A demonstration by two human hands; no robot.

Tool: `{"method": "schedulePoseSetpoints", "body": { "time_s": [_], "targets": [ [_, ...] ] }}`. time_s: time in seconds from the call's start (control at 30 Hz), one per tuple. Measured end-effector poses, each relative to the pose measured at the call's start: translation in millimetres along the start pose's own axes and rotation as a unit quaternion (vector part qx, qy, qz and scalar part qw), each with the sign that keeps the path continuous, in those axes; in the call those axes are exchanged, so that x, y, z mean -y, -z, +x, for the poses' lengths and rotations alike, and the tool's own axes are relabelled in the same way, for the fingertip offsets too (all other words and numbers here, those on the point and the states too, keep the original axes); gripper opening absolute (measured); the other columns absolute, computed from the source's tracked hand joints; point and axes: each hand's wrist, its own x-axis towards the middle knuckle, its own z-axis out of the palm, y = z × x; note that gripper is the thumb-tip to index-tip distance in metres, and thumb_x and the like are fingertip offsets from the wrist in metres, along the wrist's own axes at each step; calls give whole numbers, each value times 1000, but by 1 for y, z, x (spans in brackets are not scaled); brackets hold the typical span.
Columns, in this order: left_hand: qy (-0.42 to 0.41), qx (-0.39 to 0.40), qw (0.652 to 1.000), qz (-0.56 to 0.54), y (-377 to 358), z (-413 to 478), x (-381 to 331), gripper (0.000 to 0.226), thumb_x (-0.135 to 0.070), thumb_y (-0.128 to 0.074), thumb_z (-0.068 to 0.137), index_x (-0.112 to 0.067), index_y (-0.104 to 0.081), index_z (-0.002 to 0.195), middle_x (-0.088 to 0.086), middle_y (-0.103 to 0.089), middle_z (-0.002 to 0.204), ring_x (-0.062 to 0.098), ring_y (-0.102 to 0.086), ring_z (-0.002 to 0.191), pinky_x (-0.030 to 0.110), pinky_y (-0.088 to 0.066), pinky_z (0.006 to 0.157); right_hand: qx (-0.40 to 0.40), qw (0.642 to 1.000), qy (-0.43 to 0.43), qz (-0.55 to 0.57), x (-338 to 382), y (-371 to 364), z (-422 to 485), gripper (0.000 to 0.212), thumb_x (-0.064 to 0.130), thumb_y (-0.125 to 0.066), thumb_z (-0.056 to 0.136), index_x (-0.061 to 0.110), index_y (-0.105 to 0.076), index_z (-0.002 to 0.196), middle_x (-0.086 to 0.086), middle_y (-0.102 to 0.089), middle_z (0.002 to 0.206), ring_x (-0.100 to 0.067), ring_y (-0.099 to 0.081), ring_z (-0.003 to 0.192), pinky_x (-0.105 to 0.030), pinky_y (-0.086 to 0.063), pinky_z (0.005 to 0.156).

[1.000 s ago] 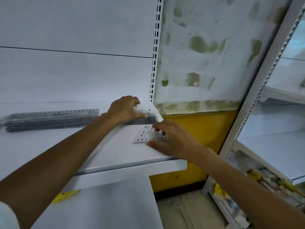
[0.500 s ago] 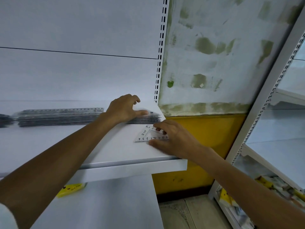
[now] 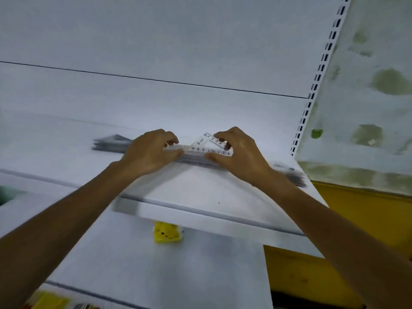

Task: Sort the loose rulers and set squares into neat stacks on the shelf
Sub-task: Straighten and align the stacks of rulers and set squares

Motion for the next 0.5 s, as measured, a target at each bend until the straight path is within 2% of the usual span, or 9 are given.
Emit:
{"method": "schedulePoseSetpoints", "body": {
  "time_s": [0.07,0.17,0.3,0.4,0.5],
  "targets": [
    [18,-7,1000,10,23,-26,29,28,-39,-65,81,-20,-65,101,-3,-64,97,15,-59,88,28,-43,74,-1,999,36,24,28,-20,20,53,39,-69,79,13,-55,123,-4,-54,110,-17,-55,96,-29,-42,89],
    [64,-33,996,52,54,-63,68,27,-46,-62,79,-30,-65,101,-11,-64,97,8,-54,81,27,-43,71,8,996,79,51,69,-52,46,53,40,-68,79,13,-55,123,-4,-55,113,-17,-55,100,-32,-43,90],
    [131,-20,988,76,86,-93,113,29,-49,-60,80,-28,-64,99,-9,-62,99,10,-54,88,29,-43,77,32,991,109,70,116,-88,70,46,40,-66,80,13,-57,117,-4,-55,112,-18,-53,102,-34,-43,88],
    [140,-17,986,83,101,-99,143,28,-49,-59,81,-28,-63,101,-9,-61,101,9,-53,90,26,-38,76,50,989,121,71,141,-111,86,51,46,-64,77,13,-58,116,-4,-55,111,-18,-52,101,-33,-43,87],
    [127,-15,988,84,108,-95,170,28,-49,-59,82,-30,-62,101,-12,-60,102,6,-53,91,24,-37,75,57,990,110,59,157,-135,108,48,44,-66,79,14,-57,116,-4,-55,112,-19,-52,102,-34,-43,88]
  ]
}}
